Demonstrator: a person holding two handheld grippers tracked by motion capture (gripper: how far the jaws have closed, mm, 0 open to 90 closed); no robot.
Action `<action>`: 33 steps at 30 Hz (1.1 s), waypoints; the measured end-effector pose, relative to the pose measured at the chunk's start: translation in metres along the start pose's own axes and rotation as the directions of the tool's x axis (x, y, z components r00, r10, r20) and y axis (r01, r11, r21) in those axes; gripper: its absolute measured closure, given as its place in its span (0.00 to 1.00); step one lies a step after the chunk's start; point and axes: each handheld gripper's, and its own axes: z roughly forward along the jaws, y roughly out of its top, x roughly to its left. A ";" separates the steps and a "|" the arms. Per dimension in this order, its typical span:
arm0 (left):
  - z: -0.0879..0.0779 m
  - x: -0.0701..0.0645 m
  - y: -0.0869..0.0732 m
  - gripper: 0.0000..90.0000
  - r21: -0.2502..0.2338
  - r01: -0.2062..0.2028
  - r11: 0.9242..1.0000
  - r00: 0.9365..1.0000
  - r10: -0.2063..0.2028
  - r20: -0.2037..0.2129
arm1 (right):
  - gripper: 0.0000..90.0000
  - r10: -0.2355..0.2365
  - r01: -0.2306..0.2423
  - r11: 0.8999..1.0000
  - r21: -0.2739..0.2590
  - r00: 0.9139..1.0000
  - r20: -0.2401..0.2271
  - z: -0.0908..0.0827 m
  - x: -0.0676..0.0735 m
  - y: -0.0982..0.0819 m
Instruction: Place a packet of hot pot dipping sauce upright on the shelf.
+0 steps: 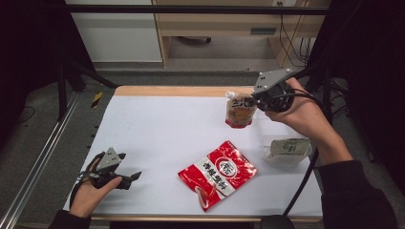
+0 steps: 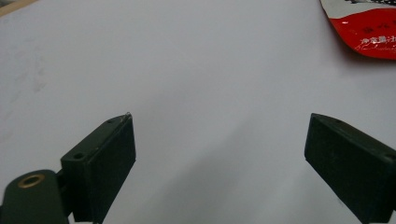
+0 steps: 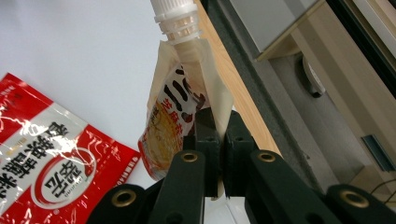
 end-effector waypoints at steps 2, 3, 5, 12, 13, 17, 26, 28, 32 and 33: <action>0.000 0.001 -0.001 0.10 0.003 0.007 1.000 1.000 -0.007 -0.002 | 0.97 0.001 -0.002 1.000 0.009 1.000 0.006 -0.002 -0.004 -0.006; 0.001 0.001 -0.002 0.10 0.008 0.011 1.000 1.000 -0.011 -0.006 | 0.97 0.004 -0.004 1.000 0.010 1.000 0.010 -0.002 -0.006 -0.008; 0.002 0.000 -0.002 0.10 0.015 0.005 1.000 1.000 -0.005 -0.003 | 0.97 0.001 -0.001 1.000 0.014 1.000 0.011 -0.003 -0.009 -0.013; 0.002 0.001 -0.002 0.10 0.018 0.001 1.000 1.000 0.000 -0.015 | 0.97 0.031 -0.031 0.999 0.032 0.999 0.023 -0.008 -0.019 -0.033; 0.002 0.002 -0.003 0.10 0.017 0.003 1.000 1.000 -0.003 -0.016 | 0.97 0.031 -0.031 0.999 0.032 0.999 0.023 -0.008 -0.019 -0.033; 0.003 0.003 -0.003 0.10 0.021 0.005 1.000 1.000 -0.005 -0.014 | 0.97 0.050 -0.052 0.998 0.040 0.998 0.030 -0.013 -0.023 -0.046; 0.004 0.003 -0.004 0.10 0.028 0.005 1.000 1.000 -0.005 -0.014 | 0.97 0.088 -0.089 0.993 0.075 0.996 0.021 -0.020 -0.026 -0.083; 0.004 0.003 -0.004 0.10 0.029 0.006 1.000 1.000 -0.006 -0.013 | 0.97 0.094 -0.095 0.993 0.074 0.995 0.018 -0.021 -0.027 -0.087; 0.005 0.003 -0.004 0.10 0.030 0.008 1.000 1.000 -0.008 -0.015 | 0.97 0.102 -0.102 0.991 0.085 0.995 0.008 -0.025 -0.027 -0.097; 0.005 0.003 -0.004 0.10 0.032 0.008 0.999 1.000 -0.007 -0.015 | 0.97 0.102 -0.102 0.991 0.088 0.995 0.006 -0.026 -0.027 -0.099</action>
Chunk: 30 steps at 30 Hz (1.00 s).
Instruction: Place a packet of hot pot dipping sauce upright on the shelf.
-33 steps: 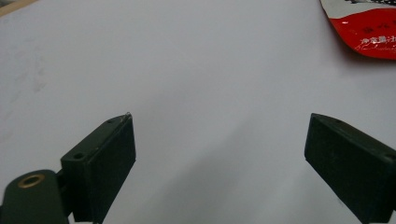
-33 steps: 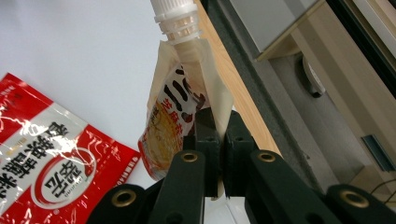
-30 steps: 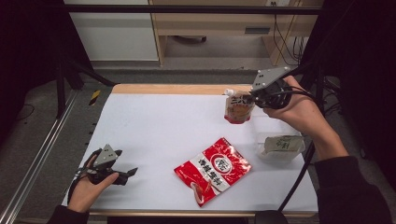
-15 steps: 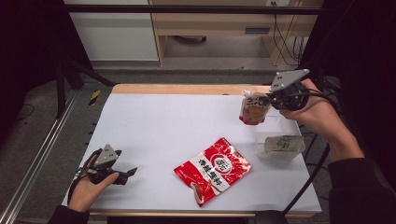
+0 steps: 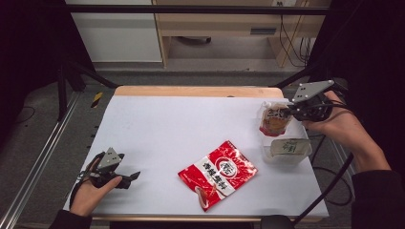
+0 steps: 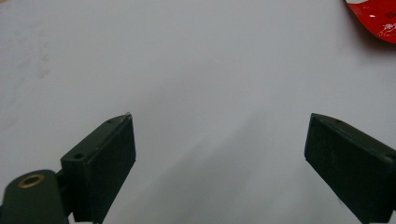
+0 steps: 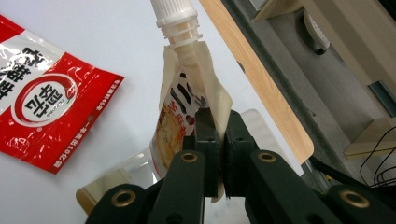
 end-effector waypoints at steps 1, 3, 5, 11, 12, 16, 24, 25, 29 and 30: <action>0.000 0.000 0.000 0.10 0.001 0.001 1.000 1.000 -0.001 0.001 | 0.97 0.001 -0.001 1.000 0.002 1.000 -0.001 -0.001 0.000 -0.002; 0.000 0.000 0.000 0.10 0.001 -0.001 1.000 1.000 0.001 0.001 | 0.97 0.010 -0.010 1.000 0.003 1.000 -0.009 -0.001 -0.001 -0.006; 0.000 0.000 0.000 0.10 0.004 -0.002 1.000 1.000 0.002 0.002 | 0.97 0.008 -0.007 1.000 0.016 1.000 -0.012 -0.001 -0.001 -0.008; 0.001 -0.001 0.000 0.10 0.007 -0.006 1.000 1.000 0.006 0.006 | 0.97 0.009 -0.008 0.999 0.031 1.000 -0.030 0.001 0.000 -0.014; 0.001 -0.001 0.000 0.10 0.007 -0.006 1.000 1.000 0.006 0.006 | 0.97 0.011 -0.010 0.999 0.036 0.999 -0.035 0.002 0.000 -0.014; 0.001 -0.001 0.000 0.10 0.007 -0.008 1.000 1.000 0.008 0.005 | 0.97 0.014 -0.013 0.999 0.047 0.999 -0.040 0.005 0.001 -0.017; 0.001 -0.002 0.000 0.10 0.010 -0.012 1.000 1.000 0.012 0.004 | 0.97 0.033 -0.029 0.998 0.062 0.998 -0.059 0.012 0.002 -0.025; 0.001 -0.002 0.000 0.10 0.011 -0.013 1.000 1.000 0.013 0.004 | 0.97 0.037 -0.033 0.998 0.061 0.997 -0.062 0.012 0.002 -0.025; 0.001 -0.002 0.000 0.10 0.010 -0.014 1.000 1.000 0.014 0.006 | 0.97 0.049 -0.045 0.996 0.072 0.997 -0.063 0.017 0.002 -0.030; 0.002 -0.002 0.000 0.10 0.010 -0.015 1.000 1.000 0.014 0.007 | 0.97 0.056 -0.051 0.996 0.076 0.996 -0.066 0.018 0.002 -0.031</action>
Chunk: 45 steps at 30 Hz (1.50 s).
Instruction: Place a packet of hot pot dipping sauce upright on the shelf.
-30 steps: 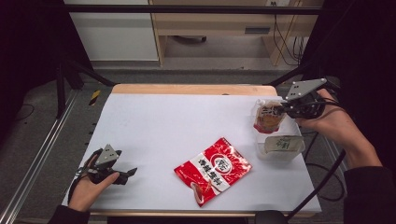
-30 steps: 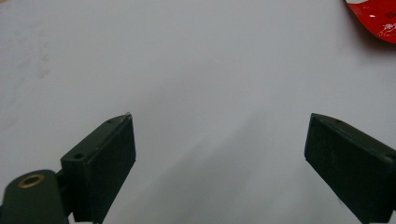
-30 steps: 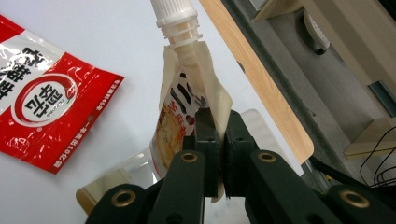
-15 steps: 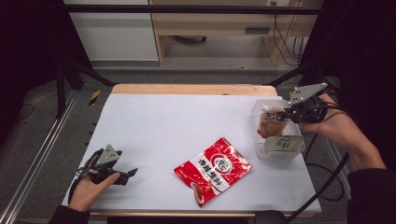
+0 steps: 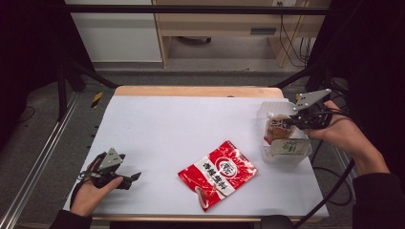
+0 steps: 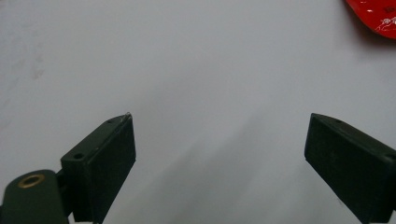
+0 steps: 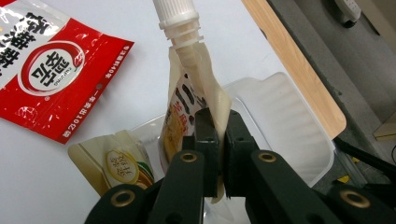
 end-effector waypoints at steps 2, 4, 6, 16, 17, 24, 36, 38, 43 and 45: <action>0.000 0.000 0.000 0.10 0.000 -0.001 1.000 1.000 0.001 0.001 | 0.97 0.000 0.000 1.000 0.003 1.000 -0.005 0.003 0.000 -0.002; 0.000 0.000 0.000 0.10 0.001 -0.001 1.000 1.000 0.001 0.001 | 0.97 0.011 -0.011 1.000 0.002 1.000 -0.011 0.006 0.000 -0.004; 0.000 -0.001 0.000 0.10 0.001 -0.001 1.000 1.000 0.001 0.001 | 0.97 0.008 -0.008 1.000 0.007 1.000 -0.020 0.008 -0.001 -0.005; 0.001 -0.001 0.000 0.10 0.004 -0.004 1.000 1.000 0.004 0.001 | 0.97 0.032 -0.031 0.999 0.033 0.999 -0.035 0.018 0.000 -0.010; 0.001 -0.001 0.000 0.10 0.004 -0.004 1.000 1.000 0.004 0.001 | 0.97 0.025 -0.023 0.999 0.039 0.999 -0.039 0.018 0.000 -0.010; 0.001 -0.001 0.000 0.10 0.007 -0.005 1.000 1.000 0.005 0.002 | 0.95 0.040 -0.037 0.997 0.062 0.998 -0.051 0.026 0.002 -0.012; 0.001 -0.001 0.000 0.10 0.006 -0.007 1.000 1.000 0.007 0.000 | 0.62 0.097 -0.098 0.995 0.027 0.995 0.002 0.014 0.005 -0.005; 0.001 -0.001 0.000 0.10 0.007 -0.008 1.000 1.000 0.008 0.001 | 0.56 0.103 -0.103 0.995 -0.008 0.994 0.019 0.007 0.008 0.000; 0.001 -0.002 0.000 0.10 0.007 -0.009 1.000 1.000 0.009 0.000 | 0.44 0.074 -0.072 0.997 -0.042 0.996 0.058 -0.005 0.021 0.019; 0.001 -0.002 0.000 0.10 0.007 -0.010 1.000 1.000 0.010 0.000 | 0.41 0.063 -0.059 0.997 -0.057 0.996 0.063 -0.006 0.029 0.028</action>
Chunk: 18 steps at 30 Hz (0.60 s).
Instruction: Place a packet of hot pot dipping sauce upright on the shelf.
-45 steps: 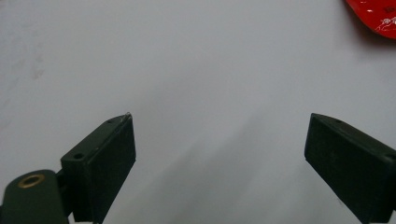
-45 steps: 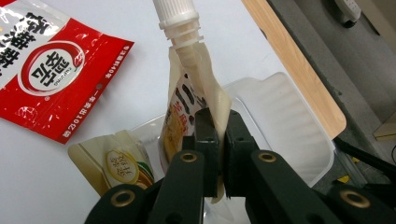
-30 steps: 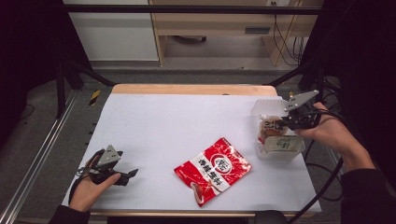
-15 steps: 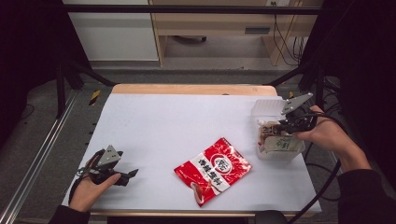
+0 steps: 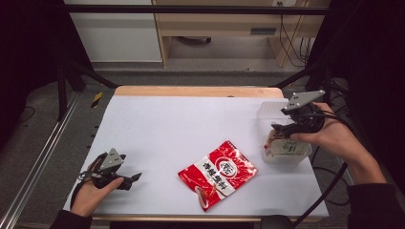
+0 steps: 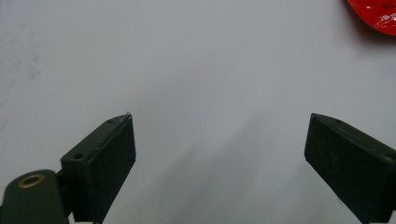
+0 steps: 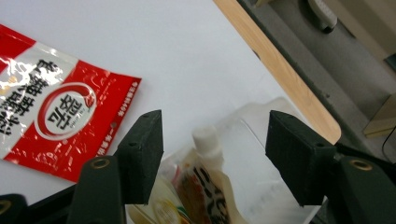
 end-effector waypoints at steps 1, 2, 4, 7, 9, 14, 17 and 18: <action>0.000 0.000 0.000 0.10 0.001 -0.001 1.000 1.000 0.001 0.000 | 0.40 -0.009 0.009 1.000 -0.002 1.000 0.005 -0.001 0.004 0.004; 0.000 0.000 0.000 0.10 0.001 -0.002 1.000 1.000 0.002 0.000 | 0.39 -0.016 0.017 1.000 -0.008 1.000 0.011 -0.001 0.010 0.010; 0.000 0.000 0.000 0.10 0.002 -0.003 1.000 1.000 0.003 0.000 | 0.37 -0.029 0.029 0.999 -0.018 0.999 0.016 -0.002 0.019 0.018; 0.000 -0.001 0.000 0.10 0.003 -0.006 1.000 1.000 0.006 0.000 | 0.34 -0.041 0.042 0.998 -0.036 0.999 0.016 -0.002 0.033 0.029; 0.000 -0.001 0.000 0.10 0.003 -0.007 1.000 1.000 0.007 -0.001 | 0.32 -0.046 0.047 0.998 -0.049 0.999 0.017 -0.001 0.039 0.034; 0.000 -0.001 0.000 0.10 0.005 -0.012 1.000 1.000 0.012 -0.005 | 0.29 -0.056 0.057 0.997 -0.056 0.998 0.008 0.002 0.053 0.044; 0.000 -0.001 0.000 0.10 0.005 -0.015 1.000 1.000 0.015 -0.005 | 0.27 -0.060 0.060 0.997 -0.058 0.998 0.003 0.004 0.059 0.048; 0.000 -0.001 0.000 0.10 0.006 -0.015 1.000 1.000 0.015 -0.004 | 0.26 -0.058 0.058 0.997 -0.056 0.998 -0.002 0.005 0.061 0.050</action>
